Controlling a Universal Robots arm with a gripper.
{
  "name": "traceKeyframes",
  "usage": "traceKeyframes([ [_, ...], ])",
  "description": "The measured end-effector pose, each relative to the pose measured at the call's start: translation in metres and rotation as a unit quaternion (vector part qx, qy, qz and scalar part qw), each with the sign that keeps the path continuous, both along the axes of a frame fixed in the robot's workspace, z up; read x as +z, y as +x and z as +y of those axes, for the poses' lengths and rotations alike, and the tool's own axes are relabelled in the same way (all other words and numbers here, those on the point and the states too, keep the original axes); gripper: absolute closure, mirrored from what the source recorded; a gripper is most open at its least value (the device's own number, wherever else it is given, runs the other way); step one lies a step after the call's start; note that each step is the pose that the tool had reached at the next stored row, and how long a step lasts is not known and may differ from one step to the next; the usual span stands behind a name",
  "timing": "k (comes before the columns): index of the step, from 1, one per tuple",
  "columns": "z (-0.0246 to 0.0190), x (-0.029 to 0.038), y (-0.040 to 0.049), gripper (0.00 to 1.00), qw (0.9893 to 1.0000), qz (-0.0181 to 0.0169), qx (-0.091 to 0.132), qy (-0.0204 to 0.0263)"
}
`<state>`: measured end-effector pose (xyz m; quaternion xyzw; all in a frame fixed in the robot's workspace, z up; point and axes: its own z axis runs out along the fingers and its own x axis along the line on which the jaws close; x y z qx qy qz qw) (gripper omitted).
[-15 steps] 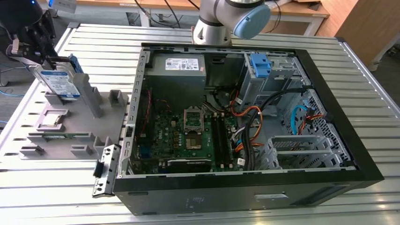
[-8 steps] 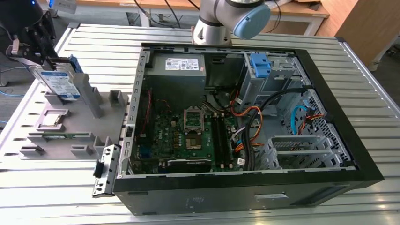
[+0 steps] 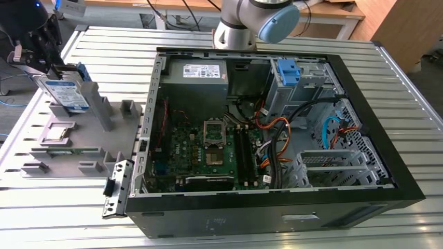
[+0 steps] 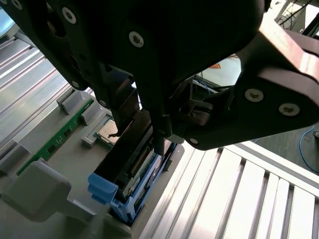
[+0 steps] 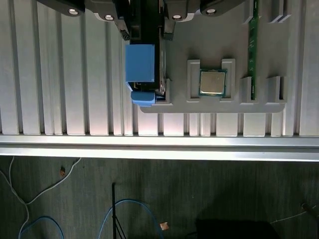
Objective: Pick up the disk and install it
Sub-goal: 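Pick up the disk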
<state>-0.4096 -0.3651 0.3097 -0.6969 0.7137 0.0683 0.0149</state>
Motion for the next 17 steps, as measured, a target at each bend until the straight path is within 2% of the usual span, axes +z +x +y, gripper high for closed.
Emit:
traceKeyframes([
  [5,0.0000,-0.0001,0.0000,0.63,1.0000,0.0000,0.000,0.0000],
  [6,0.0000,-0.0001,0.0000,0.56,1.0000,-0.0001,0.000,0.0000],
  [8,0.0000,-0.0002,0.0000,0.56,1.0000,0.0000,0.000,0.0001],
  [12,0.0001,-0.0023,0.0000,0.56,1.0000,-0.0001,0.000,0.0084],
  [14,0.0000,-0.0024,0.0000,0.56,0.9999,0.0000,0.000,0.0101],
  [17,0.0001,-0.0029,0.0000,0.56,0.9999,-0.0001,0.000,0.0156],
])
